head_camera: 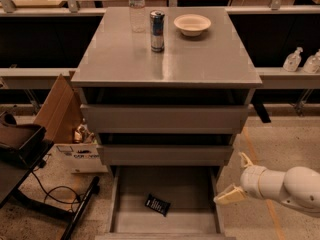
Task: Pick rxbar blueberry from bottom drawer and place on counter
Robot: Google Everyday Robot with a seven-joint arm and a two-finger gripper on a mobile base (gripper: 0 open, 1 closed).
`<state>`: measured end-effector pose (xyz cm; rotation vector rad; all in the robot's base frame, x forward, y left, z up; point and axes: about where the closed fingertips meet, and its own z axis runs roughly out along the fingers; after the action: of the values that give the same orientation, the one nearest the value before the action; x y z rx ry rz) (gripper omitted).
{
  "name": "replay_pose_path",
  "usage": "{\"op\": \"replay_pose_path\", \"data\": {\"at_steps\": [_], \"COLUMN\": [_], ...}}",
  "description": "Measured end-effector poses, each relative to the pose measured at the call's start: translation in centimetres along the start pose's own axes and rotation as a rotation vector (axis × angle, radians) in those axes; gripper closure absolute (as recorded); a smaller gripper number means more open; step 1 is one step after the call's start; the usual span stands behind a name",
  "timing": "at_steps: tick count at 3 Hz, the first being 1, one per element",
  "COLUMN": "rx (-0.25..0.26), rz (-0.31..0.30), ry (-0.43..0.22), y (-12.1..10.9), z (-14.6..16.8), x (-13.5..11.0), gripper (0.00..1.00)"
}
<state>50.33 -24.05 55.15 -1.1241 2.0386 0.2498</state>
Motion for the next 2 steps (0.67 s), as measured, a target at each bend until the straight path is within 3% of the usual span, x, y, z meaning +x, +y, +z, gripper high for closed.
{"op": "replay_pose_path", "data": {"at_steps": [1,2], "rx": [0.016,0.0], "rz": [0.024,0.132], "ry": [-0.054,-0.044], "y": [0.0,0.7], "z": [5.4,10.0], "x": [4.0,8.4], "gripper": [0.0,0.0]}}
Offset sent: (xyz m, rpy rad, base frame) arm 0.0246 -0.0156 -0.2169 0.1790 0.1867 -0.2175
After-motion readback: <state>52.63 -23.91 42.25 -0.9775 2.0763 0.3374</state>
